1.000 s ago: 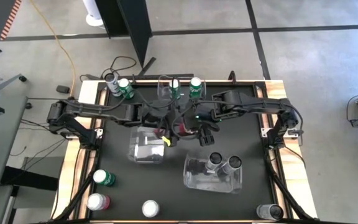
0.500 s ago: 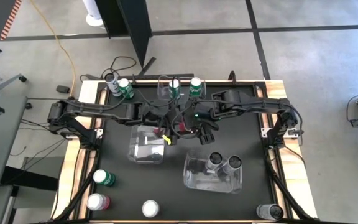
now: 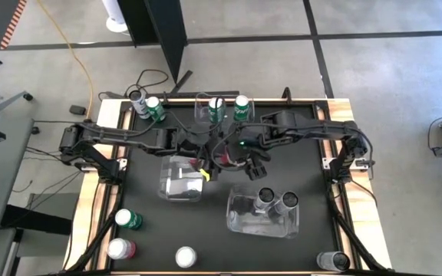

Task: Sort soda cans
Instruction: Put the pink soda can into the middle transparent bin

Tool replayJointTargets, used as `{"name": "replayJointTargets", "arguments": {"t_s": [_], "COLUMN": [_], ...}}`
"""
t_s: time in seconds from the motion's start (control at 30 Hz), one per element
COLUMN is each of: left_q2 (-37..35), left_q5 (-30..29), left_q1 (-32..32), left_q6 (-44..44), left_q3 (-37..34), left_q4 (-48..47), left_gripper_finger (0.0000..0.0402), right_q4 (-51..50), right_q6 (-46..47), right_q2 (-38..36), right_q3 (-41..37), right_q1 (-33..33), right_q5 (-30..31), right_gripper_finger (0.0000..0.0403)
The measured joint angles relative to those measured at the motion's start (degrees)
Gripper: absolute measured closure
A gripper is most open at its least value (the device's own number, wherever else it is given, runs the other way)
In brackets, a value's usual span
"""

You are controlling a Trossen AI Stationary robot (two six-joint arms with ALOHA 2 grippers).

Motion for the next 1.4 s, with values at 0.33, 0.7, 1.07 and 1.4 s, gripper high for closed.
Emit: {"name": "replayJointTargets", "arguments": {"t_s": [0.33,0.7,1.07,1.4], "left_q2": [-0.60,-0.76,-0.39,-0.06], "left_q5": [-1.49,-1.73,0.16,1.04], "left_q1": [-0.04,-0.04,0.10,0.09], "left_q6": [-2.05,-2.80,-2.87,-2.15], "left_q3": [0.22,0.22,-0.13,-0.10], "left_q4": [-0.94,-0.76,0.71,1.41], "left_gripper_finger": [0.0103,0.0103,0.0104,0.0104], "right_q4": [0.16,0.29,1.80,0.48], "right_q6": [1.21,2.48,1.17,2.70], "right_q2": [-1.32,-3.02,-1.84,-1.82], "right_q3": [0.00,0.00,-0.31,-0.31], "right_q1": [-0.04,-0.04,0.07,-0.02], "right_q5": [0.62,0.67,0.66,1.03], "right_gripper_finger": [0.0040,0.0040,0.0076,0.0056]}}
